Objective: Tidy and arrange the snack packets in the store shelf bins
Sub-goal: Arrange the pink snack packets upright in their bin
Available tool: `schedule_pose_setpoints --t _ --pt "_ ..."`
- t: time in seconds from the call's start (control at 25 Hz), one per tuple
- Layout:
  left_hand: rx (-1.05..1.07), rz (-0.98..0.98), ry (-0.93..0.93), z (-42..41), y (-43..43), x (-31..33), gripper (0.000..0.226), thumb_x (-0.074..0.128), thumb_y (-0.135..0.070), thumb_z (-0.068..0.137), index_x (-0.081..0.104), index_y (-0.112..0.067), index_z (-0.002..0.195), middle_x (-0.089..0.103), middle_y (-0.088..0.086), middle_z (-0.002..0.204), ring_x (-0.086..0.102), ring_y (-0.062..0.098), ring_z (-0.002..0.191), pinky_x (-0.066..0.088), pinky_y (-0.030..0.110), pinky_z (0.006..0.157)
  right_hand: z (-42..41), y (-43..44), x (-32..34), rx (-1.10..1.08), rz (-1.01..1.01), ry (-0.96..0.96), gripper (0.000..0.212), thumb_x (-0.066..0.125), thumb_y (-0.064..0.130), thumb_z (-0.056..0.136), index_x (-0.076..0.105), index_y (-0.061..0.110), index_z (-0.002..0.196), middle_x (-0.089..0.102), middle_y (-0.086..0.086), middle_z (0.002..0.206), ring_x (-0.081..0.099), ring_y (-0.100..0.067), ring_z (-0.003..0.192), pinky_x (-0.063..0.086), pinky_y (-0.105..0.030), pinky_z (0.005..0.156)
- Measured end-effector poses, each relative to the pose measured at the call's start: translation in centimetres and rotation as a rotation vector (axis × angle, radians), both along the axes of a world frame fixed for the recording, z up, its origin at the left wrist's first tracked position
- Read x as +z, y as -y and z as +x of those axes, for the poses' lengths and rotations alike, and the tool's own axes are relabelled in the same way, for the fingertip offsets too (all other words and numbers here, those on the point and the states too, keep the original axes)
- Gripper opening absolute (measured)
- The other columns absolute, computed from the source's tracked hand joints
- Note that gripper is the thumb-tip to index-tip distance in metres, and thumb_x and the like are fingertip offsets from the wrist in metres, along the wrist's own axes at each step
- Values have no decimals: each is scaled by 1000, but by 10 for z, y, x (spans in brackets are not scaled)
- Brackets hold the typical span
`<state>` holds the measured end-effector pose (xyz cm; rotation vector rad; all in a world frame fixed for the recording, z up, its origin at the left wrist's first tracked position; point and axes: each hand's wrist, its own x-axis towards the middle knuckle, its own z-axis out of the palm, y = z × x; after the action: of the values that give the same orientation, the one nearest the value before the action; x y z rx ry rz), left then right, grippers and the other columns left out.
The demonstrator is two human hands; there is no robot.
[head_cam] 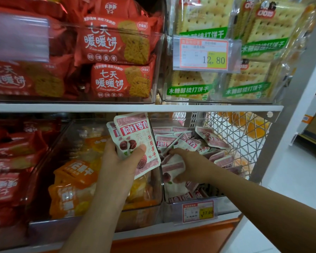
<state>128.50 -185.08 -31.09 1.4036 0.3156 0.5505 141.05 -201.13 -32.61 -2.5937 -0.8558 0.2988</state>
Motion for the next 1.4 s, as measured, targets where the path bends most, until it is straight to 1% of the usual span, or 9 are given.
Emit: schedule_pose_setpoints --t 0.12,0.24,0.36,0.52,0.6,0.72,0.92,1.12,1.4 --pt "-4 12 -6 -1 1 2 37 68 -21 83 54 -31 116 65 -13 111 63 10 100 47 20 66 0 14 24 -119 344 -52 52 73 6 74 48 26 115 56 1 110 69 -21 78 58 -32 53" --pt "-2 25 -15 -3 3 2 38 67 -21 84 54 -31 117 64 -14 112 62 7 97 43 17 62 14 34 49 -315 625 6 39 70 2 76 53 21 107 60 6 101 68 -25 82 58 -43 62" --pt "-1 25 -24 -4 7 2 37 67 -20 84 53 -31 117 64 -15 109 62 5 95 41 16 61 38 45 62 -424 585 248 12 68 10 82 65 18 91 65 9 92 64 -12 83 50 -27 71" --pt "0 5 -26 -2 7 2 37 67 -19 84 53 -32 115 64 -16 107 61 3 92 42 16 60 86 35 45 -561 880 44 20 73 5 75 56 15 74 59 5 69 59 -2 65 47 -11 60" --pt "3 -8 -27 1 5 2 37 68 -19 83 53 -32 115 64 -15 108 62 6 94 43 18 61 113 28 29 -613 728 96 33 74 30 70 61 14 95 61 -7 100 58 -17 93 48 -20 79" --pt "14 -10 -29 4 2 0 38 68 -21 83 53 -33 116 64 -13 110 62 11 99 45 21 63 122 28 17 -681 81 384 61 50 66 74 54 30 123 42 -10 137 35 -29 124 35 -37 94" --pt "7 3 -24 8 3 -1 35 67 -21 83 53 -32 113 63 -19 104 60 3 92 41 17 60 124 21 9 -442 -188 629 57 19 55 84 47 36 129 42 -2 143 28 -28 134 18 -46 109" --pt "7 10 -31 6 3 -3 37 68 -21 83 53 -34 114 63 -21 104 61 2 88 43 17 61 111 20 23 -303 -348 503 42 22 46 97 56 36 119 57 -3 127 46 -27 120 19 -49 104" --pt "5 17 -13 3 0 -1 35 68 -21 83 55 -33 113 66 -18 105 64 6 94 44 15 62 90 13 38 -196 -578 255 108 9 95 55 20 37 145 26 -4 154 15 -33 142 2 -58 112"
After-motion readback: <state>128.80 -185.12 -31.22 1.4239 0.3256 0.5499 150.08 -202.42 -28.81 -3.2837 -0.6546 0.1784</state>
